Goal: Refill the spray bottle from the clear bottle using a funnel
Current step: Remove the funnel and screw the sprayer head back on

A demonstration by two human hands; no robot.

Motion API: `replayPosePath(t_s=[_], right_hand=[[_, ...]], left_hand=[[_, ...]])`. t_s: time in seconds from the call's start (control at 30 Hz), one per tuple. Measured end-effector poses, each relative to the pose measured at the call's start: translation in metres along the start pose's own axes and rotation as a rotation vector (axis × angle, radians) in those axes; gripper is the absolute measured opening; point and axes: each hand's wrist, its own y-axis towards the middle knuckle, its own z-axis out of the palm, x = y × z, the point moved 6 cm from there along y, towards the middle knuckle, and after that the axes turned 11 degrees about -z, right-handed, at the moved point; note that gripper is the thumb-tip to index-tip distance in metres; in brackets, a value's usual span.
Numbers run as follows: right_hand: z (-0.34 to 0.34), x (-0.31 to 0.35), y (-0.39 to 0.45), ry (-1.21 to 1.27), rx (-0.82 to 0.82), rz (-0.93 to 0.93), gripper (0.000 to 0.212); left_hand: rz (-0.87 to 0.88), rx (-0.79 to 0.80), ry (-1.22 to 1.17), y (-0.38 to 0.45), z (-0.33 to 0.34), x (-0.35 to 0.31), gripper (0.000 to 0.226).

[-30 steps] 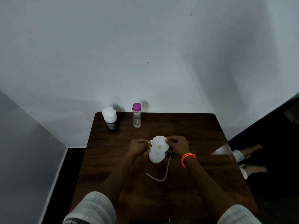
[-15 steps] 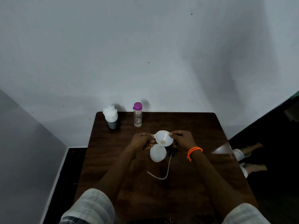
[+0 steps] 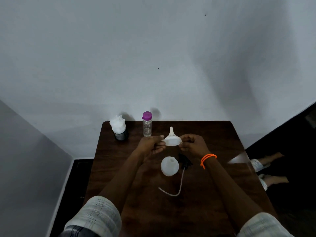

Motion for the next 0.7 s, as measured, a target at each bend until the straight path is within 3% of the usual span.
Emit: replayPosePath(t_s=[0.2, 0.3, 0.5, 0.7], right_hand=[[0.01, -0.036, 0.027, 0.06, -0.089, 0.055, 0.016], [0.015, -0.055, 0.044, 0.05, -0.093, 0.045, 0.008], [0.029, -0.093, 0.083, -0.18, -0.018, 0.039, 0.046], [0.038, -0.118, 0.119, -0.323, -0.034, 0.057, 0.045]], left_hand=[[0.022, -0.077, 0.048, 0.032, -0.013, 0.005, 0.013], [-0.044, -0.155, 0.01, 0.054, -0.022, 0.014, 0.023], [-0.154, -0.267, 0.085, 0.103, -0.034, 0.03, 0.017], [-0.108, -0.346, 0.362, 0.157, -0.04, 0.036, 0.015]])
